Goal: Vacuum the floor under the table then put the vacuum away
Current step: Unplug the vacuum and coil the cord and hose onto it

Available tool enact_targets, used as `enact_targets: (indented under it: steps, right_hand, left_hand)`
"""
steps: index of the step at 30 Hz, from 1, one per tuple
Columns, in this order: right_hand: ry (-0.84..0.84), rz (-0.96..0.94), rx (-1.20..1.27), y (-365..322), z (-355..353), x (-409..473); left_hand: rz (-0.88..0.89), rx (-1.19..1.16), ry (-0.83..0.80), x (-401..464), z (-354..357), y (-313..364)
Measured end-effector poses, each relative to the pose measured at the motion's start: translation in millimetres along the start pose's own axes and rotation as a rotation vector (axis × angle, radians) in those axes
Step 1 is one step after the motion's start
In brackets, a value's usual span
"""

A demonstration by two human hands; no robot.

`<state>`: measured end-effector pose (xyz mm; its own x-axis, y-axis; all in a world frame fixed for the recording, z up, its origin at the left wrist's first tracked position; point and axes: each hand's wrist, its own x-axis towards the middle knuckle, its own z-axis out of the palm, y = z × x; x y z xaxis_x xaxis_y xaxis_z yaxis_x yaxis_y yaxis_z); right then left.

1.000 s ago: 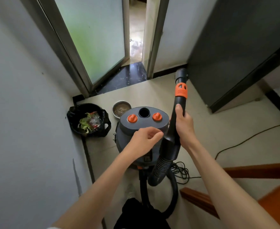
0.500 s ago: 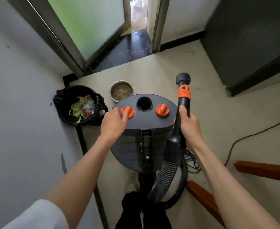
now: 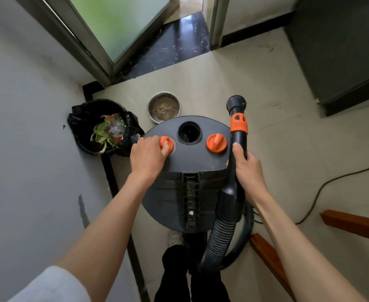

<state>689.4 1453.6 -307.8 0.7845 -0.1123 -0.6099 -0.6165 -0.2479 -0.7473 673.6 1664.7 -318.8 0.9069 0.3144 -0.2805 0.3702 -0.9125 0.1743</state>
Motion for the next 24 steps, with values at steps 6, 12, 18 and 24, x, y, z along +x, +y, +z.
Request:
enact_targets:
  steps: [6,12,18,24]
  right_hand:
    - [-0.053,0.030,0.032,0,-4,3]
    - [-0.025,0.050,-0.009,-1,-16,10]
    - [-0.046,0.050,0.003,3,-19,13]
    - [-0.048,0.038,0.022,4,-20,15]
  left_hand:
    - [-0.007,0.026,0.014,-2,0,-3]
    - [0.228,-0.041,0.126,-4,2,48]
    - [0.335,0.141,-0.065,5,15,99]
    - [0.325,0.183,-0.059,10,19,108]
